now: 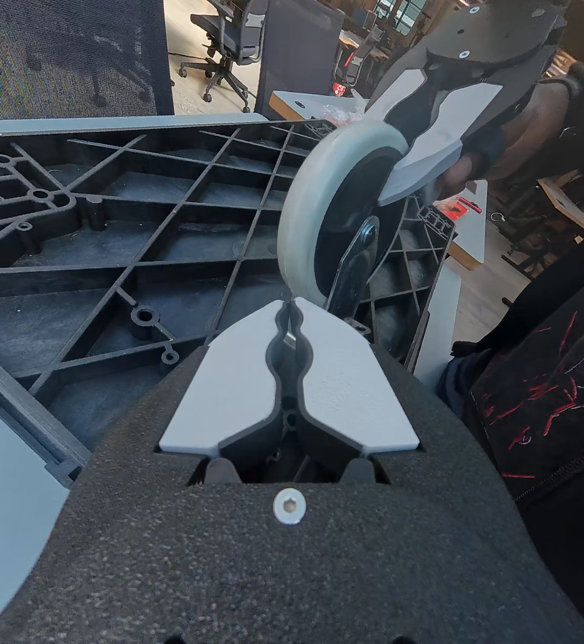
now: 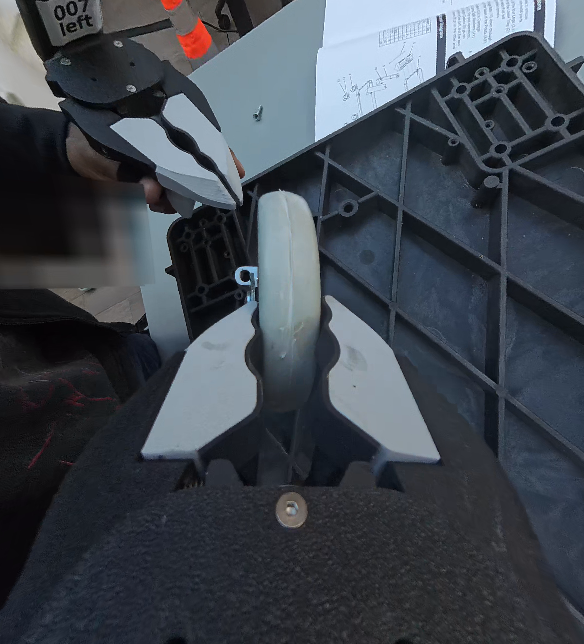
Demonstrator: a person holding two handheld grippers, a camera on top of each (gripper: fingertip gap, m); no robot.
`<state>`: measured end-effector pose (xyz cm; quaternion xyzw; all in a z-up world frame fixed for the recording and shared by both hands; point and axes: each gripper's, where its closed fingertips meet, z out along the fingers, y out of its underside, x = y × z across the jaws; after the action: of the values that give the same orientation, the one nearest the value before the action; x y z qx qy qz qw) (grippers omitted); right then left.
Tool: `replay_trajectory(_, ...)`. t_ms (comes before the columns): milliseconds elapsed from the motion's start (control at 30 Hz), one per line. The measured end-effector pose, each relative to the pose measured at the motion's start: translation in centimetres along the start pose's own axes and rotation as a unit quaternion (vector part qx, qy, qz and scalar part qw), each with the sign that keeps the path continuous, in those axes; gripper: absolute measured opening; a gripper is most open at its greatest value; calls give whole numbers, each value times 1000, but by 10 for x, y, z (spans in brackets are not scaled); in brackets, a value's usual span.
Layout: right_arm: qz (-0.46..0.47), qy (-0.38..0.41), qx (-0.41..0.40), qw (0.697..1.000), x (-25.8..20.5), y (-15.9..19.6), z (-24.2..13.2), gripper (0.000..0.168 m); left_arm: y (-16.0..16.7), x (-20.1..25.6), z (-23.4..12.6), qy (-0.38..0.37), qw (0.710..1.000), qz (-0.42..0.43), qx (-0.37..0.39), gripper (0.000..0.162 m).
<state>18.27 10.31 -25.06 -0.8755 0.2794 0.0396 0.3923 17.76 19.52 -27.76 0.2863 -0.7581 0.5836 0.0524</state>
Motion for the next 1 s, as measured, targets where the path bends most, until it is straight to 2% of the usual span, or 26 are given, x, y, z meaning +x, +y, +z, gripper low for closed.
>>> replay_trajectory(167, -7, 39, 28, 999, 18, -16, -14, 28, -3, -1, 4, -7, 1000, -11, 12, 0)
replay_trajectory(333, -10, 85, 22, 996, 41, -8, -8, 28, -3, -1, 9, -11, 1000, -22, 20, 0)
replay_trajectory(667, -11, 95, 31, 995, 35, 5, 2, 28, 3, -3, 8, -18, 999, -33, 20, 0)
replay_trajectory(1000, -25, 94, 27, 995, 38, -2, 11, 28, 2, -5, 12, -15, 999, -35, 23, 0)
